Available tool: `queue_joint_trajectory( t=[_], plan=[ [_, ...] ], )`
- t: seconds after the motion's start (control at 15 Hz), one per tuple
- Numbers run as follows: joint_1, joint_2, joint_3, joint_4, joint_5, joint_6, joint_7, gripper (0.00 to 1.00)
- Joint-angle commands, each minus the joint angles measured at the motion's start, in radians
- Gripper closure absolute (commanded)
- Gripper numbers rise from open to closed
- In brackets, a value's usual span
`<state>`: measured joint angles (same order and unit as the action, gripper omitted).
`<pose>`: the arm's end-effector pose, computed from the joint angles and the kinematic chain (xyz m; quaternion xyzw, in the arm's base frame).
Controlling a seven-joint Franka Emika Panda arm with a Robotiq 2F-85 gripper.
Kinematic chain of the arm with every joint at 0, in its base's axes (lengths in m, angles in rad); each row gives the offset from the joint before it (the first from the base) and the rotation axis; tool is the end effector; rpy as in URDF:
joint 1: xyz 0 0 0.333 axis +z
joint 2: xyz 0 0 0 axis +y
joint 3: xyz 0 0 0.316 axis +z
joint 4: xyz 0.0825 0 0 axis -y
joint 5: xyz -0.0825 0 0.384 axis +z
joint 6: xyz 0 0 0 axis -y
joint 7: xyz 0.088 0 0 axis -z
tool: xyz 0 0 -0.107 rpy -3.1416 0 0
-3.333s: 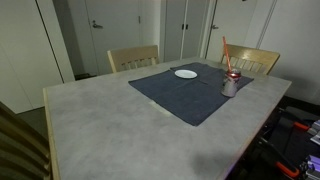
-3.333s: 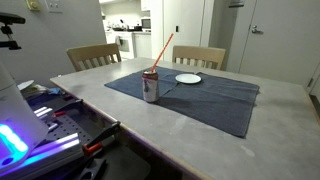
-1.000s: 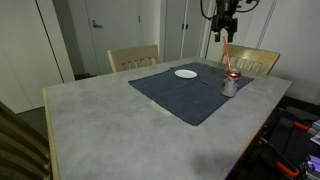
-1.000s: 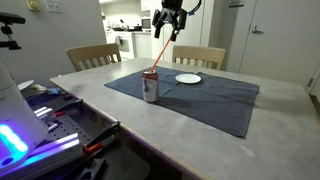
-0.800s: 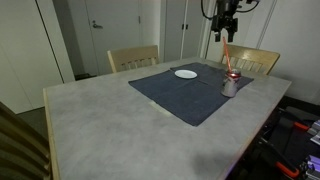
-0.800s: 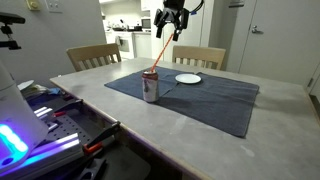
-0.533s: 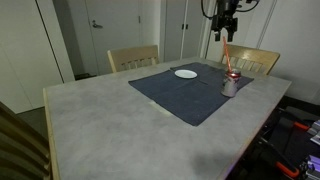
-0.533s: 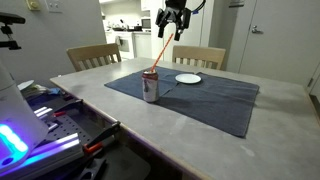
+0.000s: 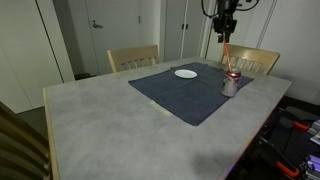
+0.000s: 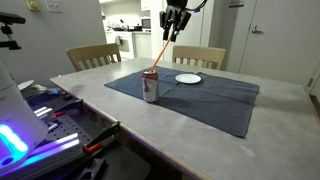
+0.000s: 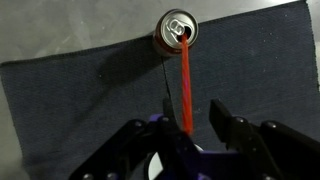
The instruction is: Remove the straw from the can and place it on the table
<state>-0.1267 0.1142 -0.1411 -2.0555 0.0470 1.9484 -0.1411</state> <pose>0.5257 -0.1399 0.3661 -0.9911 0.0743 0.1049 0.0348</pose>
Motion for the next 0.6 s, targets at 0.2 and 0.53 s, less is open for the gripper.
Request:
queue_joint_trajectory(
  t=[0.2,0.53],
  plan=[
    [-0.015,0.024,0.001,0.029,-0.007,-0.016,-0.024,1.00],
    [-0.014,0.018,0.000,0.025,-0.017,-0.020,-0.015,0.98]
  ],
)
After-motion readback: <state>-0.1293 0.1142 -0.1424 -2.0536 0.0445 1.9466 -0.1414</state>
